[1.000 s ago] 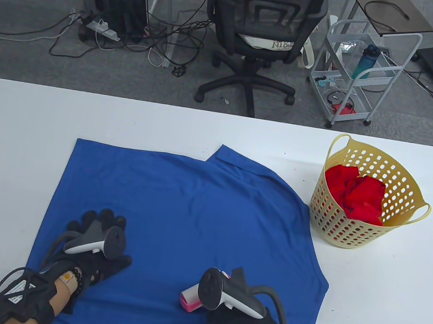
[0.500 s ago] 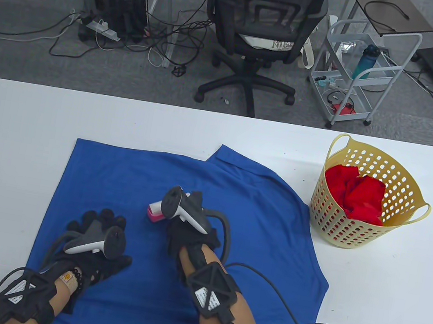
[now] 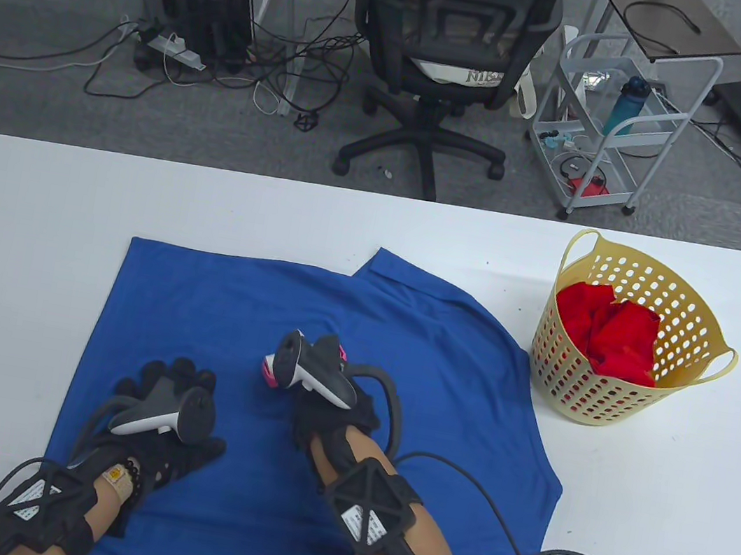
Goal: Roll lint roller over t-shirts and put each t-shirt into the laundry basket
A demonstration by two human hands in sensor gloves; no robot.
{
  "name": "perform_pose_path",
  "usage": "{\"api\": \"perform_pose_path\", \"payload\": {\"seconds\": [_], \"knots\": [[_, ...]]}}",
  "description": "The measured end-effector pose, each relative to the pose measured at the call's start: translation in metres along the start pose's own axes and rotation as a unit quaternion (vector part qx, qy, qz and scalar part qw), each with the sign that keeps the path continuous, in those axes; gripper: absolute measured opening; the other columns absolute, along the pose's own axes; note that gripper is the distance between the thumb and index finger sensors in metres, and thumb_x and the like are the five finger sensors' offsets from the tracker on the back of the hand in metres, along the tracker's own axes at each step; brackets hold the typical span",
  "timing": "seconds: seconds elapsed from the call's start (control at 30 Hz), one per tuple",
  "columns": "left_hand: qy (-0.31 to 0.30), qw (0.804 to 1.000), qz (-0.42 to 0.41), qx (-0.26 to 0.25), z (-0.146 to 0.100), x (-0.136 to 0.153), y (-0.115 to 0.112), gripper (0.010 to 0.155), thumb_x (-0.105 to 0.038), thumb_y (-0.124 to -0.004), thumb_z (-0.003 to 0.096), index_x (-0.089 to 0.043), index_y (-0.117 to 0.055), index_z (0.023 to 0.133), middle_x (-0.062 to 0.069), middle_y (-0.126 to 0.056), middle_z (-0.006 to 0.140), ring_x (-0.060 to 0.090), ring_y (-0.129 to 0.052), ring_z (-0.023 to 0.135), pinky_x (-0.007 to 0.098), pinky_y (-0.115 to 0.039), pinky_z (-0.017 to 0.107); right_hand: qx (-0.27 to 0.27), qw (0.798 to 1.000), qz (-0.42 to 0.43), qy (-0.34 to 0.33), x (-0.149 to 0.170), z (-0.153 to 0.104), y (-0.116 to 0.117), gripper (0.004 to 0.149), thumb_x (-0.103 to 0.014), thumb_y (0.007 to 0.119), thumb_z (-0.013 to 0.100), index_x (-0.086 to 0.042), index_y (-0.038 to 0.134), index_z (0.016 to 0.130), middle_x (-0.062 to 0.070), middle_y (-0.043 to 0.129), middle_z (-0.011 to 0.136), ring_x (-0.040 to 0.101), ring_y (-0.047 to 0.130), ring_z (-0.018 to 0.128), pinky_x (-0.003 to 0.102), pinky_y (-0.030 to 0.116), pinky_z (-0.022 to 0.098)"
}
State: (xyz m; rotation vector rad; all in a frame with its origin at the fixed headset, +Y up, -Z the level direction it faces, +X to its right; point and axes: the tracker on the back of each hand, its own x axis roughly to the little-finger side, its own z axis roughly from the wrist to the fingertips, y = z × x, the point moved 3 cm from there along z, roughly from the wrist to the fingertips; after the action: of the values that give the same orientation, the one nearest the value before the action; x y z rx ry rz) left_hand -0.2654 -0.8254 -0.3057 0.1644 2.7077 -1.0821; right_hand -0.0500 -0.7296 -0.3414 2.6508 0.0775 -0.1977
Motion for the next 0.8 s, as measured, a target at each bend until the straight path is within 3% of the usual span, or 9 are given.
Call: {"api": "perform_pose_path", "payload": {"seconds": [0.1, 0.37, 0.47, 0.57, 0.7, 0.8], "knots": [[0.001, 1.0, 0.002, -0.001, 0.0, 0.0, 0.0, 0.097, -0.073, -0.024, 0.0332, -0.02, 0.035, 0.089, 0.024, 0.036, 0.098, 0.061, 0.022, 0.09, 0.084, -0.005, 0.059, -0.017, 1.0, 0.008, -0.015, 0.012, -0.028, 0.011, 0.067, -0.043, 0.062, 0.049, -0.019, 0.027, 0.102, 0.012, 0.08, 0.064, 0.012, 0.096, 0.019, 0.028, 0.092, 0.009], [0.004, 1.0, 0.005, -0.012, -0.001, 0.002, 0.003, 0.097, -0.072, -0.027, 0.0332, -0.021, 0.031, 0.092, 0.023, 0.032, 0.1, 0.061, 0.017, 0.092, 0.083, -0.008, 0.061, 0.002, 0.998, -0.044, -0.036, 0.03, -0.084, 0.038, 0.067, -0.043, 0.063, 0.048, -0.018, 0.032, 0.102, 0.013, 0.082, 0.061, 0.012, 0.098, 0.017, 0.029, 0.093, 0.007], [0.002, 1.0, 0.003, -0.019, -0.001, 0.003, 0.004, 0.097, -0.072, -0.03, 0.0336, -0.021, 0.028, 0.093, 0.023, 0.029, 0.102, 0.06, 0.015, 0.094, 0.083, -0.01, 0.062, 0.012, 0.998, -0.038, -0.044, 0.034, -0.09, 0.041, 0.067, -0.043, 0.064, 0.047, -0.017, 0.033, 0.102, 0.012, 0.083, 0.06, 0.012, 0.098, 0.016, 0.029, 0.093, 0.006], [-0.004, 1.0, -0.006, -0.03, -0.005, 0.004, 0.007, 0.098, -0.071, -0.035, 0.0358, -0.021, 0.024, 0.095, 0.023, 0.024, 0.105, 0.059, 0.01, 0.096, 0.082, -0.013, 0.063, 0.003, 0.998, 0.02, -0.062, 0.042, -0.083, 0.039, 0.067, -0.043, 0.063, 0.048, -0.019, 0.032, 0.102, 0.013, 0.082, 0.063, 0.014, 0.099, 0.019, 0.03, 0.093, 0.009], [-0.008, 0.995, -0.027, -0.101, -0.026, 0.012, 0.03, 0.099, -0.07, -0.044, 0.0378, -0.019, 0.009, 0.103, 0.025, 0.002, 0.114, 0.055, -0.02, 0.107, 0.078, -0.03, 0.069, -0.007, 0.994, 0.06, -0.095, 0.051, -0.073, 0.038, 0.068, -0.043, 0.061, 0.048, -0.02, 0.028, 0.102, 0.014, 0.079, 0.069, 0.018, 0.1, 0.027, 0.033, 0.093, 0.016], [-0.009, 0.975, -0.079, -0.21, -0.057, 0.022, 0.064, 0.093, -0.068, -0.05, 0.0401, -0.018, -0.016, 0.111, 0.021, -0.028, 0.12, 0.051, -0.045, 0.109, 0.076, -0.043, 0.07, 0.027, 0.987, 0.096, -0.127, 0.057, -0.074, 0.028, 0.067, -0.046, 0.06, 0.048, -0.018, 0.034, 0.103, 0.011, 0.08, 0.069, 0.014, 0.099, 0.027, 0.029, 0.093, 0.016]]}}
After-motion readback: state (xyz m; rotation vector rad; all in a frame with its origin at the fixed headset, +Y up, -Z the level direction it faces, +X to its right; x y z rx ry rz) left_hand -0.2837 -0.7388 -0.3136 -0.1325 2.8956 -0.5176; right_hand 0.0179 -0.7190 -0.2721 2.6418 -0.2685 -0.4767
